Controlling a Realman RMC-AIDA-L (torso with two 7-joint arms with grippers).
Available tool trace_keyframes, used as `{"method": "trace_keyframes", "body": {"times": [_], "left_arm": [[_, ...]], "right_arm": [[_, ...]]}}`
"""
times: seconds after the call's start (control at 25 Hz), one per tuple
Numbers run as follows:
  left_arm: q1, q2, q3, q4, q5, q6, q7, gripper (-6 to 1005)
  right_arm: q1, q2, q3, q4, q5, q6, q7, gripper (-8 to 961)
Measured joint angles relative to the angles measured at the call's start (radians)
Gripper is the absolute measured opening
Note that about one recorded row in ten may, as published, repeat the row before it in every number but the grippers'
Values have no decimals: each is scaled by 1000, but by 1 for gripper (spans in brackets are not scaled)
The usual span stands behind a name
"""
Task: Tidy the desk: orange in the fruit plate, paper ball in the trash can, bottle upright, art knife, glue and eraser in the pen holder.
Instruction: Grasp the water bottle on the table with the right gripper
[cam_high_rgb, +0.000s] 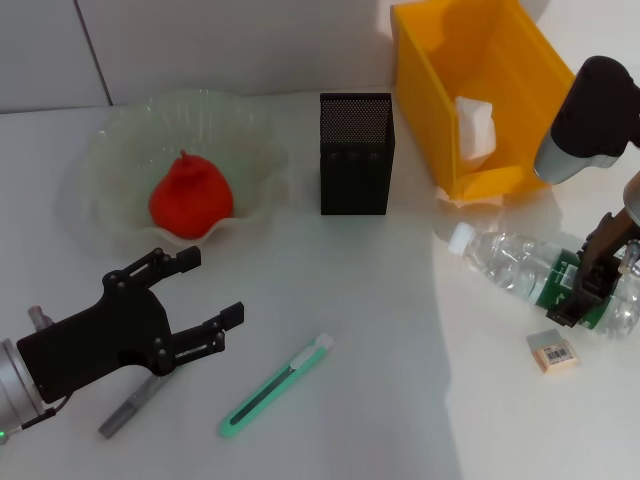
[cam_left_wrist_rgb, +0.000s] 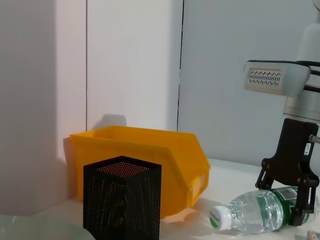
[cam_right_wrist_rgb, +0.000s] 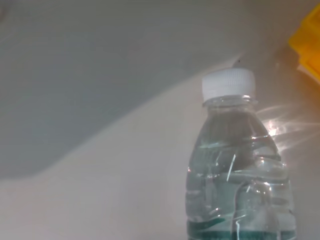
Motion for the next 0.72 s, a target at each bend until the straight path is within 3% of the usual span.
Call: {"method": "trace_keyframes", "body": {"times": [0.72], "left_arm": [[-2,0,0,1,0,6,0,860]], "right_arm": [[-10,2,-7,28,3,34,1,803]]}}
